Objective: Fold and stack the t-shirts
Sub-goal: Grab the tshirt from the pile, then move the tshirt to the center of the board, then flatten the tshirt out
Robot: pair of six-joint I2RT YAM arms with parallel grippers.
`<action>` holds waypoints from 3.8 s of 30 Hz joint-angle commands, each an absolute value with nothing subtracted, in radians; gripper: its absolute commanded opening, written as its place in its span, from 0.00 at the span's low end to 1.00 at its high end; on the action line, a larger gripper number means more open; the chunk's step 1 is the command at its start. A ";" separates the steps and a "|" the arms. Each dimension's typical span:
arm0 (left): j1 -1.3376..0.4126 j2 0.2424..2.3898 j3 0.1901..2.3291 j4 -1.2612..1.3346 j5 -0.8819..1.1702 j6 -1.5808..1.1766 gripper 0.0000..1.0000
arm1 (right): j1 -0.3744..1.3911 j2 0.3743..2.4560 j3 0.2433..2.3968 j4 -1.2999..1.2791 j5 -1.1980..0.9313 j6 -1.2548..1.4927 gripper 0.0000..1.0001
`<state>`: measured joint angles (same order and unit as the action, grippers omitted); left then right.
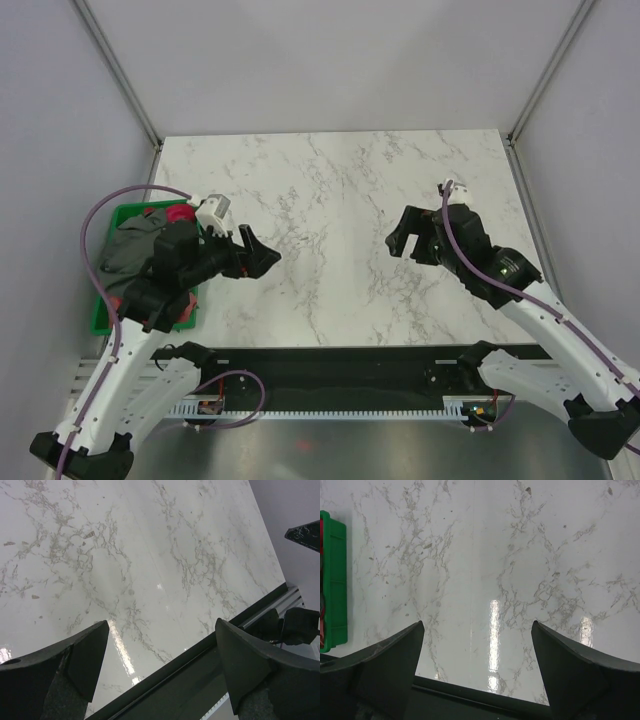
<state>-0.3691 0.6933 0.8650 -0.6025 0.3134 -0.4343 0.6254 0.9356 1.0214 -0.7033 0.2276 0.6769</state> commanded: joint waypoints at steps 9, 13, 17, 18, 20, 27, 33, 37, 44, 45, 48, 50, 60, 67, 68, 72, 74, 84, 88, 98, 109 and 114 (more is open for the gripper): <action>-0.341 0.868 0.983 -0.589 -0.161 -0.681 0.88 | 0.626 0.842 0.974 -0.649 0.256 0.657 0.98; -0.145 1.018 1.100 -0.708 -0.271 -0.866 0.86 | 0.626 0.810 0.965 -0.647 0.256 0.653 0.98; 0.047 1.086 1.131 -0.784 -0.328 -1.018 0.81 | 0.626 0.759 0.901 -0.600 0.200 0.672 0.98; 0.069 1.097 1.128 -0.793 -0.346 -1.031 0.80 | 0.626 0.741 0.893 -0.595 0.181 0.678 0.98; 0.121 1.121 1.118 -0.808 -0.379 -1.063 0.80 | 0.627 0.726 0.878 -0.586 0.170 0.690 0.98; 0.196 1.235 1.068 -0.805 -0.433 -1.104 0.79 | 0.626 0.696 0.887 -0.580 0.155 0.658 0.98; 0.221 1.339 1.089 -0.802 -0.456 -1.120 0.66 | 0.626 0.701 0.911 -0.584 0.167 0.638 0.98; 0.218 1.342 1.155 -0.799 -0.372 -1.077 0.02 | 0.627 0.698 0.939 -0.597 0.172 0.626 0.98; 0.057 1.232 1.495 -0.702 -0.223 -0.901 0.02 | 0.627 0.693 0.966 -0.601 0.189 0.615 0.98; 0.034 1.223 1.544 -0.648 -0.162 -0.881 0.02 | 0.626 0.690 0.969 -0.606 0.193 0.614 0.98; -0.084 1.201 1.610 -0.393 0.111 -0.861 0.02 | 0.627 0.684 0.985 -0.609 0.224 0.615 0.98; -0.216 1.222 1.676 -0.325 0.231 -0.839 0.02 | 0.627 0.681 1.000 -0.612 0.242 0.617 0.98; -0.520 1.296 1.489 -0.307 0.342 -0.742 0.06 | 0.626 0.667 1.003 -0.681 0.305 0.666 0.98; -0.525 1.308 0.964 -0.308 0.281 -0.810 0.31 | 0.627 0.638 0.888 -0.788 0.483 0.770 0.98; -0.525 1.308 0.890 -0.308 0.272 -0.805 0.37 | 0.626 0.656 0.878 -0.793 0.503 0.773 0.98; -0.525 1.308 0.808 -0.311 0.226 -0.778 0.66 | 0.617 0.808 0.896 -0.772 0.618 0.750 0.98; -0.526 1.325 0.818 -0.311 0.224 -0.772 0.71 | 0.560 0.946 0.925 -0.741 0.635 0.726 0.96; -0.537 1.614 1.026 -0.310 0.221 -0.687 0.75 | 0.005 1.350 1.029 -0.528 0.273 0.627 0.83; -0.537 1.718 1.094 -0.307 0.215 -0.689 0.74 | -0.156 1.439 1.043 -0.535 0.140 0.588 0.81; -0.537 1.882 1.276 -0.305 0.166 -0.669 0.32 | -0.365 1.512 0.920 -0.460 0.166 0.577 0.82; -0.517 1.829 1.267 -0.321 0.094 -0.618 0.02 | -0.365 1.571 0.773 -0.351 0.137 0.660 0.47; -0.482 1.780 1.307 -0.399 0.039 -0.577 0.02 | -0.362 1.482 0.862 -0.426 0.091 0.623 0.00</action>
